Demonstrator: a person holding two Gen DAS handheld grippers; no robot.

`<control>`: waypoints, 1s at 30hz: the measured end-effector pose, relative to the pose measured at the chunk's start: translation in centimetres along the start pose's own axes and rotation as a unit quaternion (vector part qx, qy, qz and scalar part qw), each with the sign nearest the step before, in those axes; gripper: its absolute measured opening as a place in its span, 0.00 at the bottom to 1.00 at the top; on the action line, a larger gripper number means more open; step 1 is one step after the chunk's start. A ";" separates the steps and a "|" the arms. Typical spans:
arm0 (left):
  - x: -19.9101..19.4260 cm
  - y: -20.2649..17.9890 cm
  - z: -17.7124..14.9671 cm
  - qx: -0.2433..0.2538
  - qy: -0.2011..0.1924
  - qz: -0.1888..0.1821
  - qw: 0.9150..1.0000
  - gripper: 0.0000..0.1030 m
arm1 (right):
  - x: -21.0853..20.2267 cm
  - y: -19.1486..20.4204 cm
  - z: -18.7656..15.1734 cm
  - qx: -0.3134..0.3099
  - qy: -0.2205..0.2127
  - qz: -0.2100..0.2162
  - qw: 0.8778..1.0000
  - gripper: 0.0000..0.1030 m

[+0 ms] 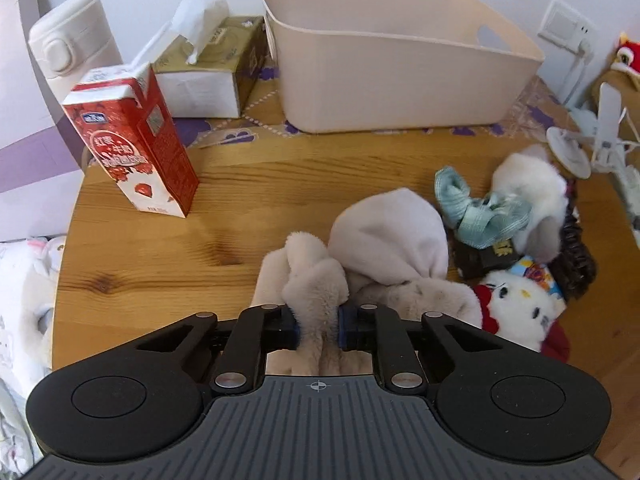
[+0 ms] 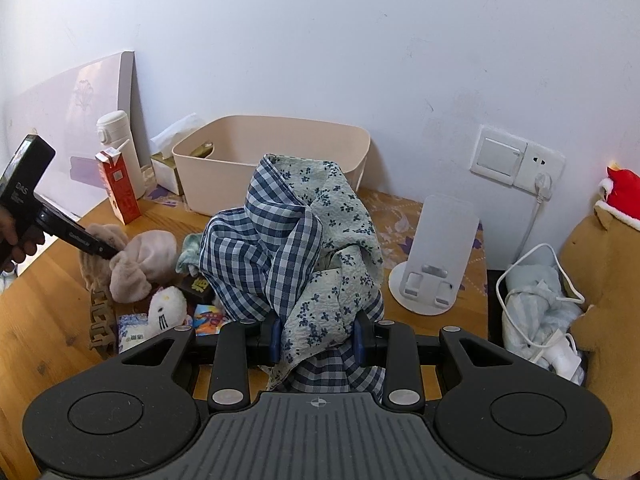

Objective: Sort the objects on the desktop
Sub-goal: 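Carry the sock and cloth to the basket and open both tools over it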

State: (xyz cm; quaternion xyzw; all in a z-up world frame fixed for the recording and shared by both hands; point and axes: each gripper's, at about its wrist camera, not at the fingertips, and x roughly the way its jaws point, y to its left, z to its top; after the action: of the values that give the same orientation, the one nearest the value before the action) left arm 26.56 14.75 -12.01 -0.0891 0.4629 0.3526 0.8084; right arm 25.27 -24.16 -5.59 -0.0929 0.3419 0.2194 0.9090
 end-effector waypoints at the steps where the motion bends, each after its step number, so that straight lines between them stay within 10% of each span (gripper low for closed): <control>1: -0.3 0.1 0.0 -0.002 -0.004 0.001 1.000 0.14 | -0.1 0.0 0.1 0.000 -0.003 0.000 1.000 0.30; 14: -6.3 -0.7 1.9 0.033 -0.077 -0.018 0.996 0.14 | -1.4 0.8 3.2 -0.017 -0.052 0.002 0.999 0.30; 30: -13.4 -4.4 8.9 0.088 -0.224 0.010 0.970 0.14 | -0.7 -0.3 8.4 -0.011 -0.103 -0.031 0.994 0.30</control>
State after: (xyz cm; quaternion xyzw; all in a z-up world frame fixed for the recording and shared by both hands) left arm 31.15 9.18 3.04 0.0682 0.2996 0.3298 0.8926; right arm 29.84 -21.96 1.15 -0.0905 0.2405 0.2029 0.9449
